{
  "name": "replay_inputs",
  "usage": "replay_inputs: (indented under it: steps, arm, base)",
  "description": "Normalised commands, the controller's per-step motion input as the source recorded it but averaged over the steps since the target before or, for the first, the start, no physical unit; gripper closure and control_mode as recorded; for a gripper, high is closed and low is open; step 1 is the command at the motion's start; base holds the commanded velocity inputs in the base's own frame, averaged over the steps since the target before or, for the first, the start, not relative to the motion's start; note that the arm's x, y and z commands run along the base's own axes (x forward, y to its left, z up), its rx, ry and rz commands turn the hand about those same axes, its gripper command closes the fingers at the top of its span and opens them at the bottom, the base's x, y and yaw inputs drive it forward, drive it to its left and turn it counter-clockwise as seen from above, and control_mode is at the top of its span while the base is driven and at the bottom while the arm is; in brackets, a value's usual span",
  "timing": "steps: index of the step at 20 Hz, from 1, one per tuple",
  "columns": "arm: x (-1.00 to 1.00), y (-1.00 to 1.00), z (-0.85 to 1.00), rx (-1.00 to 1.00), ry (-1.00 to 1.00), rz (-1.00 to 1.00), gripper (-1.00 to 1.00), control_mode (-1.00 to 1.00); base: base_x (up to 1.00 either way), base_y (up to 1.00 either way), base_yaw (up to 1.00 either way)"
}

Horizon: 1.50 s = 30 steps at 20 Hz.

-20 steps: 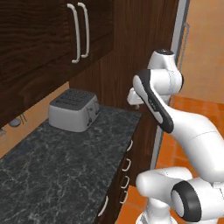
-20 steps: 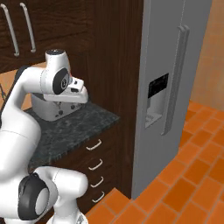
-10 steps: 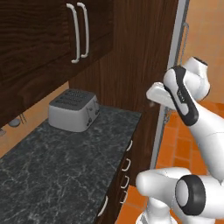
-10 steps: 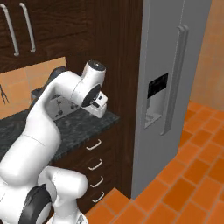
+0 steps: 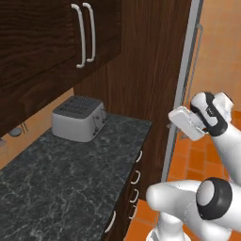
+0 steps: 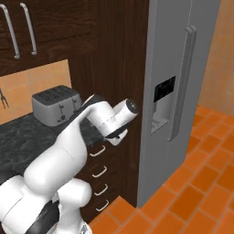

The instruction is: Take a straw from the drawer in front and place it inside the glass cup on the dining counter.

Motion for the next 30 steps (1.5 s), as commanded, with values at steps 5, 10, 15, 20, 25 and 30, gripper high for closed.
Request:
replay_inputs:
  steps: [5,10,15,20,25,30]
  arm:
    - [0.31,-0.07,-0.78,0.19,0.01,0.00,-1.00,-1.00]
    - [0.35,0.00,-0.73,0.17,0.00,0.00,-1.00,-1.00]
    - [0.24,0.00,-0.57,0.13,0.00,0.00,-1.00,-1.00]
    - [0.17,0.11,-0.40,0.12,-0.03,-0.01,-1.00,-1.00]
    - [0.25,0.19,-0.39,0.07,-0.09,-0.03,-1.00,-1.00]
    - [0.32,0.08,-0.49,0.05,-0.03,-0.01,-1.00,-1.00]
  base:
    - [0.00,0.00,0.00]
    - [0.00,0.00,0.00]
    - [0.00,0.00,0.00]
    - [0.00,0.00,0.00]
    - [0.00,0.00,0.00]
    - [0.00,0.00,0.00]
